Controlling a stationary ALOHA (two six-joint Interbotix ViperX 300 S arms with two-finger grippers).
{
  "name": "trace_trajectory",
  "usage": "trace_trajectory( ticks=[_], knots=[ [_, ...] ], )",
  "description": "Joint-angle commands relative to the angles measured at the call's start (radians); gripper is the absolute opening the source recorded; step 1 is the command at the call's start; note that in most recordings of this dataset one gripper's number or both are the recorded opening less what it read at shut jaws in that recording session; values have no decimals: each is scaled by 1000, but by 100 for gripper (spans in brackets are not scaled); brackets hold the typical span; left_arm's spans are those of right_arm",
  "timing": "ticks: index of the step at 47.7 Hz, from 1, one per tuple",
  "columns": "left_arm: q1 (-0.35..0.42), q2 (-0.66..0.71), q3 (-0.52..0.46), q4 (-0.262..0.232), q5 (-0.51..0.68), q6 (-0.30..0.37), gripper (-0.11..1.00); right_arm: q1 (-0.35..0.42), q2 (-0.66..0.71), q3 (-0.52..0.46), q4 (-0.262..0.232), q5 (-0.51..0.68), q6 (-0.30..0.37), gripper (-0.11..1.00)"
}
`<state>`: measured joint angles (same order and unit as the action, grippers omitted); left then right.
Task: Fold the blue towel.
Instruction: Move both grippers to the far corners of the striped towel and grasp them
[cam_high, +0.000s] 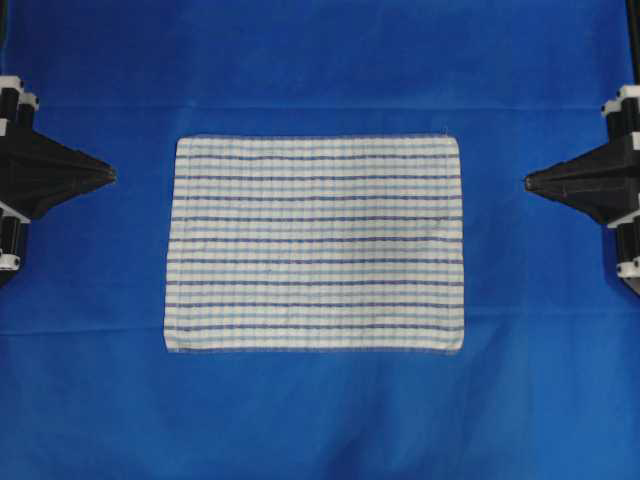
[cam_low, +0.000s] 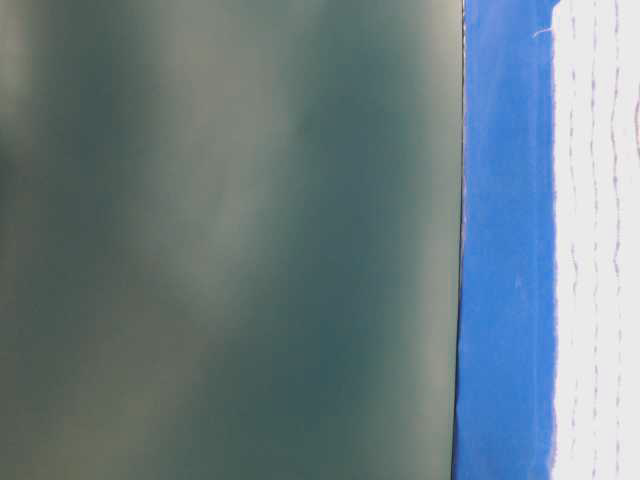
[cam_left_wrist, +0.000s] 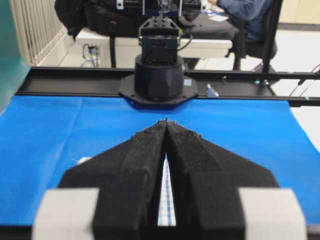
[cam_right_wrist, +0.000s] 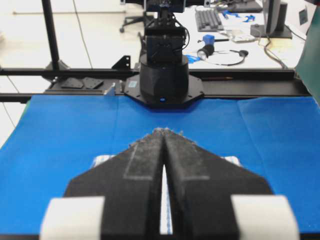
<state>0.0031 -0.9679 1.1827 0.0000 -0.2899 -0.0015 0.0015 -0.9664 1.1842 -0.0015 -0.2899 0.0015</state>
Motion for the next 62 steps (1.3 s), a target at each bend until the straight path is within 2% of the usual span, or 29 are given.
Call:
trace_trajectory(
  ticks=[1,7,17,31,33,34,43,45,48,52,62],
  knots=[
    [0,12,-12,-28,14,-6,1,-9,14,-35,3,-3,2,2],
    [15,20,-6,-28,21,0,1,-40,38,-52,8,34,6,2],
    [89,78,6,-32,21,-25,1,-123,100,-57,12,58,40,2],
    [245,295,26,-32,14,-91,4,-258,281,-51,14,94,81,2],
    [262,325,28,-32,6,-95,11,-278,325,-57,14,94,84,3],
    [270,342,28,-32,0,-95,15,-285,345,-58,14,94,84,7],
    [333,489,37,-32,-78,-95,68,-354,512,-75,14,92,86,58],
    [345,523,38,-31,-92,-95,78,-368,546,-78,14,92,86,62],
    [365,577,38,-31,-109,-95,89,-393,600,-78,14,78,86,61],
    [388,646,38,-31,-135,-94,90,-411,660,-78,14,49,84,57],
    [410,807,28,-31,-215,-92,89,-436,788,-74,14,-21,84,58]
  ],
)
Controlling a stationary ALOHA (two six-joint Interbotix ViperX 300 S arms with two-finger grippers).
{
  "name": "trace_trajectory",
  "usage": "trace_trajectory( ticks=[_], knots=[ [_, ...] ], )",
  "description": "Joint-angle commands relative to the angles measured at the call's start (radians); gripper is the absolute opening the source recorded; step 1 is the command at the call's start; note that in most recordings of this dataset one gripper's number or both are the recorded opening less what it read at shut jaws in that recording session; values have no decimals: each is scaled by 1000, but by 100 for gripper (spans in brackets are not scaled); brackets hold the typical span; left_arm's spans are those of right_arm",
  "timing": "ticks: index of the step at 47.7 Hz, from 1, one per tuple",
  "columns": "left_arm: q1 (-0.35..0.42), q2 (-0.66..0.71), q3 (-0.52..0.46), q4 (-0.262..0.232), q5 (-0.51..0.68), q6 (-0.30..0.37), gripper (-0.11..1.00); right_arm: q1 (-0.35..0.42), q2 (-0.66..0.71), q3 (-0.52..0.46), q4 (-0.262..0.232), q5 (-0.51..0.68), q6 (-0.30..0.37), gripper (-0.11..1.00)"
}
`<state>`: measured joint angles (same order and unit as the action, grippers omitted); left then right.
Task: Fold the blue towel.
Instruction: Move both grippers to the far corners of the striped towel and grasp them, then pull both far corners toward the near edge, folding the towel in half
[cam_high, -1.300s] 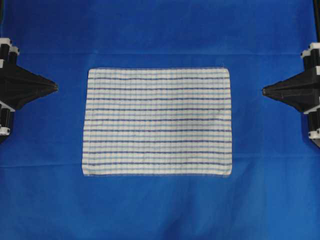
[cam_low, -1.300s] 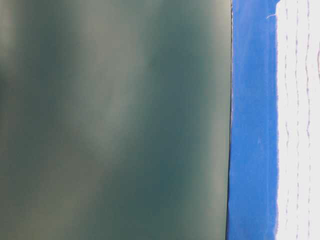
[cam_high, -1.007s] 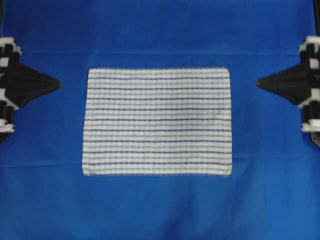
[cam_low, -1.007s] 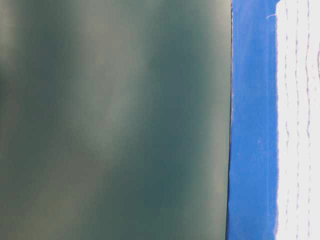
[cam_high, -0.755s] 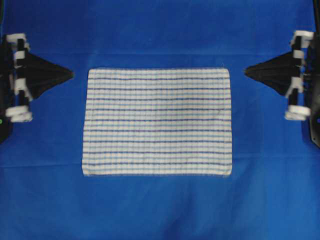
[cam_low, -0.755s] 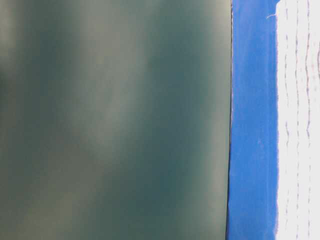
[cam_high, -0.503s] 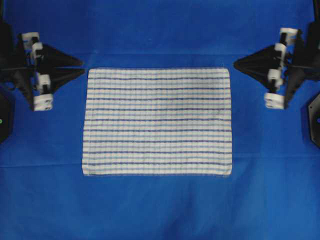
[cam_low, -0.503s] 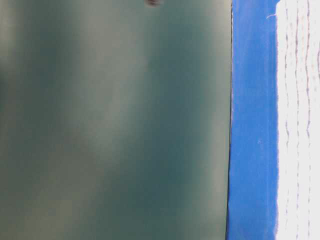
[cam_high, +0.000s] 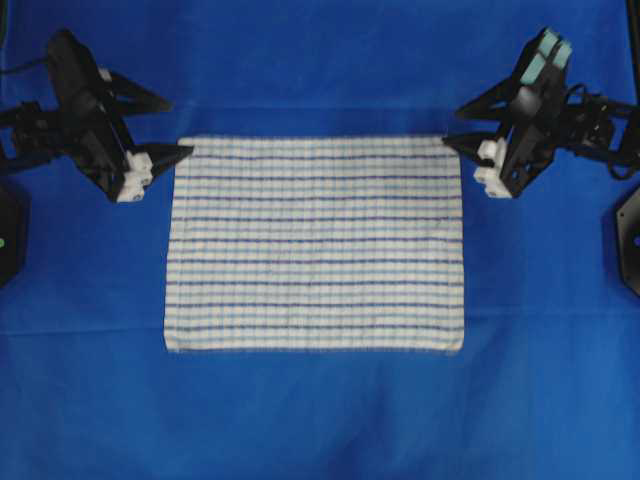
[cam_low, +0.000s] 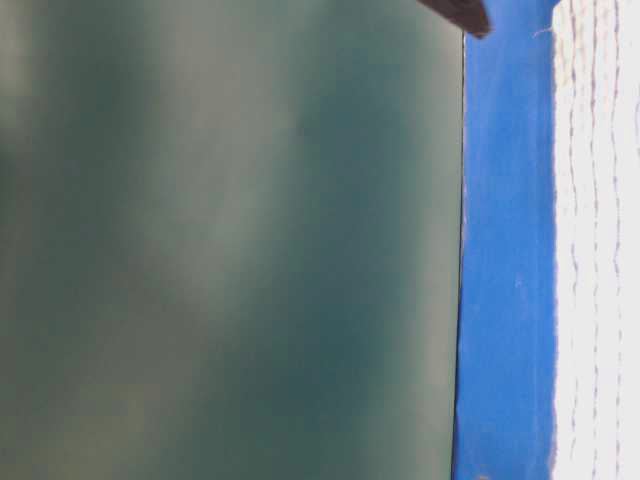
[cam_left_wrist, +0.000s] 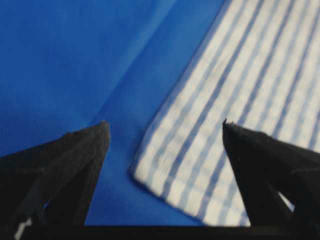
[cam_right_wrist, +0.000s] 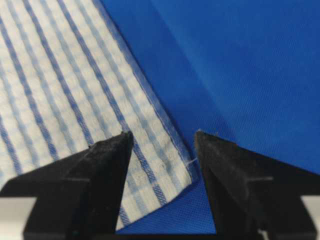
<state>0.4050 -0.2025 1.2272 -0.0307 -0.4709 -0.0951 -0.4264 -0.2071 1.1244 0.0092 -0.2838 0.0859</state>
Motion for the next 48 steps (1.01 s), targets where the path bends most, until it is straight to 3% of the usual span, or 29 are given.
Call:
trace_trajectory(
  ticks=[1,20,26,30,37,42,48],
  knots=[
    [8,54,-17,0,-40,2,89,-9,40,-14,2,-32,0,58],
    [28,229,-52,0,-58,15,86,-40,222,-35,3,-112,-2,57],
    [26,247,-58,2,-44,15,80,-40,232,-43,3,-109,-2,54],
    [18,249,-58,2,-26,17,65,-38,230,-43,2,-109,-3,40],
    [-3,249,-58,2,-8,18,25,-28,230,-44,0,-107,-3,6],
    [-11,247,-58,3,-2,21,3,-23,230,-43,0,-101,2,6],
    [-12,242,-60,3,9,23,3,-20,229,-44,3,-95,3,6]
  ],
)
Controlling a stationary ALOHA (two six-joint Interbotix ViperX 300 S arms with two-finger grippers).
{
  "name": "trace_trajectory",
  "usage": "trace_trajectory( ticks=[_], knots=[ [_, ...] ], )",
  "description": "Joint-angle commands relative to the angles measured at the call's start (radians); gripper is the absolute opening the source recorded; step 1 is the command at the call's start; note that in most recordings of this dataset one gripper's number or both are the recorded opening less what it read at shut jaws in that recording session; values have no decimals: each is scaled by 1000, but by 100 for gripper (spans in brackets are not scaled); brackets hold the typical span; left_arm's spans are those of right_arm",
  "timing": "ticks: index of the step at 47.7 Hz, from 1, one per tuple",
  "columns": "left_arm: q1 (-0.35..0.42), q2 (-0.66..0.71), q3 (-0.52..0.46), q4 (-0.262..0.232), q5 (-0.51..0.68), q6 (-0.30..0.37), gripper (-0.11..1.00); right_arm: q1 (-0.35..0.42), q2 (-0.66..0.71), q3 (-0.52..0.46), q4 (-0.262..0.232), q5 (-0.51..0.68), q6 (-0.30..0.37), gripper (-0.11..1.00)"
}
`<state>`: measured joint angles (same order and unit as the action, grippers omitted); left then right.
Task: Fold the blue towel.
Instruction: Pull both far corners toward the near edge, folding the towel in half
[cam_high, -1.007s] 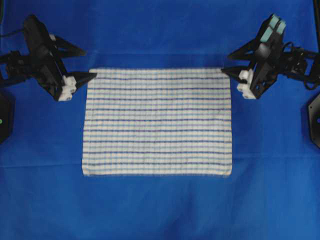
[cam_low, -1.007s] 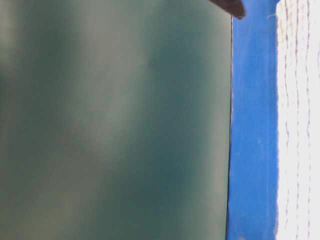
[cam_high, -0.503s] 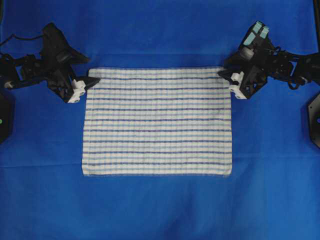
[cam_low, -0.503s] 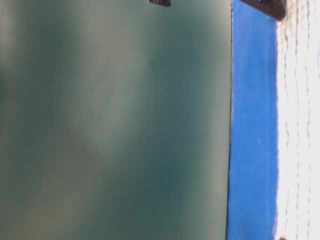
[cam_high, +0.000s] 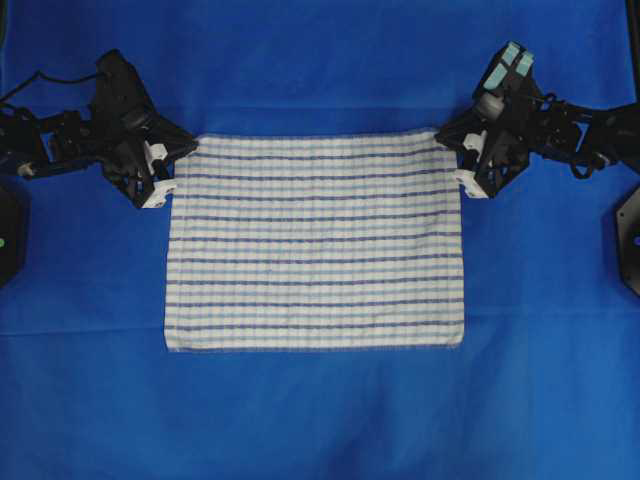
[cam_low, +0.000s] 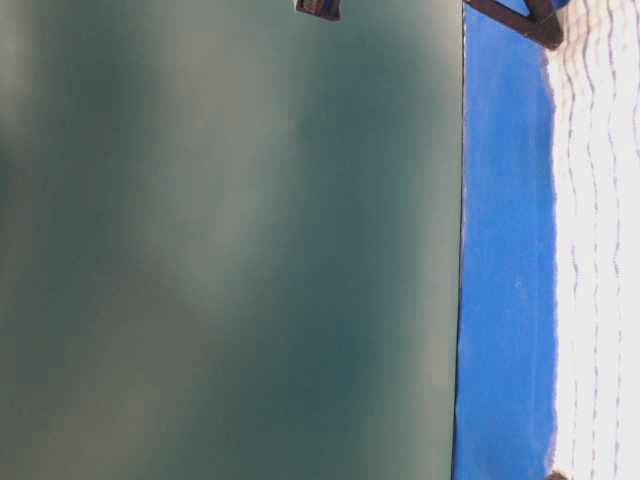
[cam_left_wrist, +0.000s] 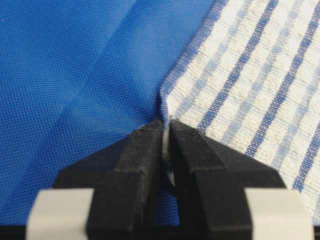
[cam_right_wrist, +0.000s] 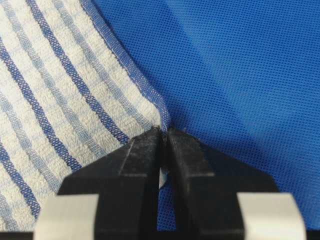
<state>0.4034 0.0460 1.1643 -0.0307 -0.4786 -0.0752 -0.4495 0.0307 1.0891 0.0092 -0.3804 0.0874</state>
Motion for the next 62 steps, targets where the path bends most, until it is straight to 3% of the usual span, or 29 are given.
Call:
trace_trajectory(
  ticks=[1,17,27,42,56,62],
  knots=[
    [-11,-8,3,2,17,5,3,3,-11,-9,3,3,2,6],
    [5,-140,-28,5,110,9,3,5,-109,-6,9,20,14,6],
    [11,-241,-29,5,147,72,3,5,-158,-2,23,58,14,6],
    [6,-281,-31,3,183,74,3,12,-184,12,57,63,15,6],
    [-72,-354,-25,5,225,66,3,71,-279,41,86,101,15,6],
    [-143,-402,-18,5,262,48,3,127,-327,60,106,118,15,6]
  ],
)
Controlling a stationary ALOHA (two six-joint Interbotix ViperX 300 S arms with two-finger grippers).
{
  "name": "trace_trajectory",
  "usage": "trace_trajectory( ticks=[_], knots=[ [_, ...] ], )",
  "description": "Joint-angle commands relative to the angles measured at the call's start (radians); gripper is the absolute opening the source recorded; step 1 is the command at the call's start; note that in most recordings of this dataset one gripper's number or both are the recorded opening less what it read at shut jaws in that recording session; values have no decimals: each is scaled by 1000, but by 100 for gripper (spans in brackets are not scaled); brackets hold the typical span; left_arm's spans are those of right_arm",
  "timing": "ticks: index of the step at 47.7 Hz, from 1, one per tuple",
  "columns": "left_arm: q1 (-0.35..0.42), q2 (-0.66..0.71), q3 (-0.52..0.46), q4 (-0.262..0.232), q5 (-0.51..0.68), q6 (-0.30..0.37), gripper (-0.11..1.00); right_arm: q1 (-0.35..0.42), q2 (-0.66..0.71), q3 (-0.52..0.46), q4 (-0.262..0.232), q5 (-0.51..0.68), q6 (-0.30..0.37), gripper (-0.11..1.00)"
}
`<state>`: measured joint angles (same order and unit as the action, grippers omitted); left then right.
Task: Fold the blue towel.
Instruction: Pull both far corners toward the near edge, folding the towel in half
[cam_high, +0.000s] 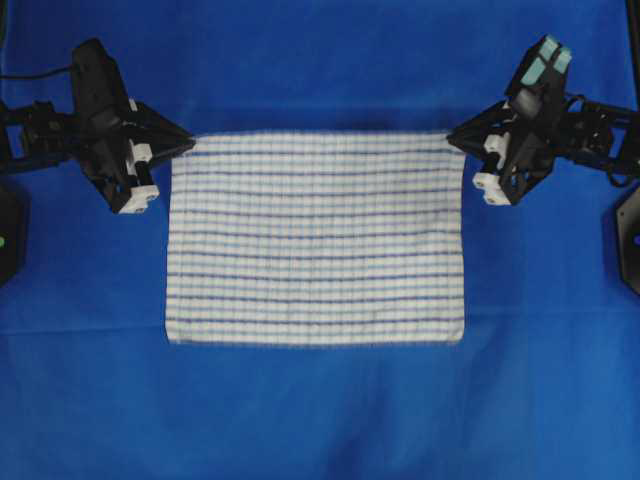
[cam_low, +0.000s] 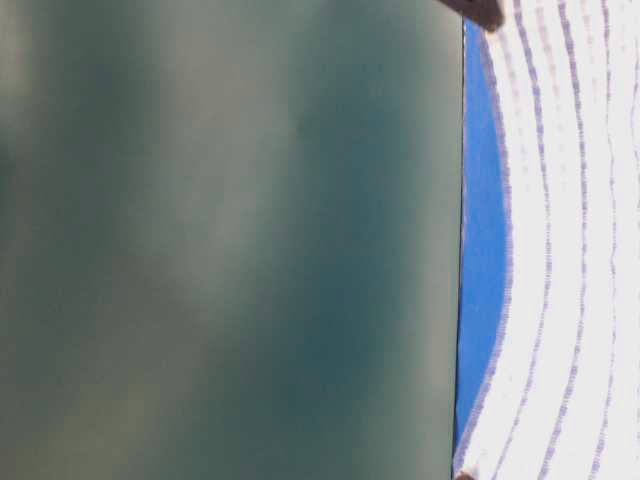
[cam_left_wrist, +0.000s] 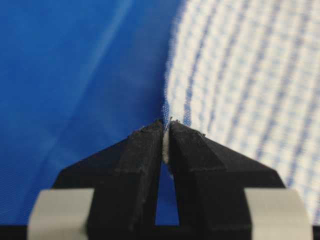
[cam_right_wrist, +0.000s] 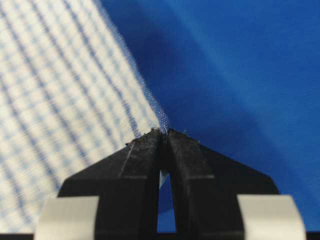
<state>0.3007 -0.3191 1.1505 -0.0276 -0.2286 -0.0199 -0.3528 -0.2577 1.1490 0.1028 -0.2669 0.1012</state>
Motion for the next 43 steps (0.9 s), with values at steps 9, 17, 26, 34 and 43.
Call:
trace_trajectory(
  ticks=[9,17,26,34,43],
  knots=[
    [-140,-80,15,0,43,-60,3,150,-95,11,43,63,2,6],
    [-250,-101,35,0,52,-135,3,256,-114,8,91,115,3,6],
    [-379,-92,35,2,52,-209,3,371,-114,5,160,140,2,6],
    [-482,-71,26,0,44,-258,3,459,-110,5,213,135,3,6],
    [-551,-31,-2,0,43,-278,3,529,-89,-8,267,133,3,6]
  ],
)
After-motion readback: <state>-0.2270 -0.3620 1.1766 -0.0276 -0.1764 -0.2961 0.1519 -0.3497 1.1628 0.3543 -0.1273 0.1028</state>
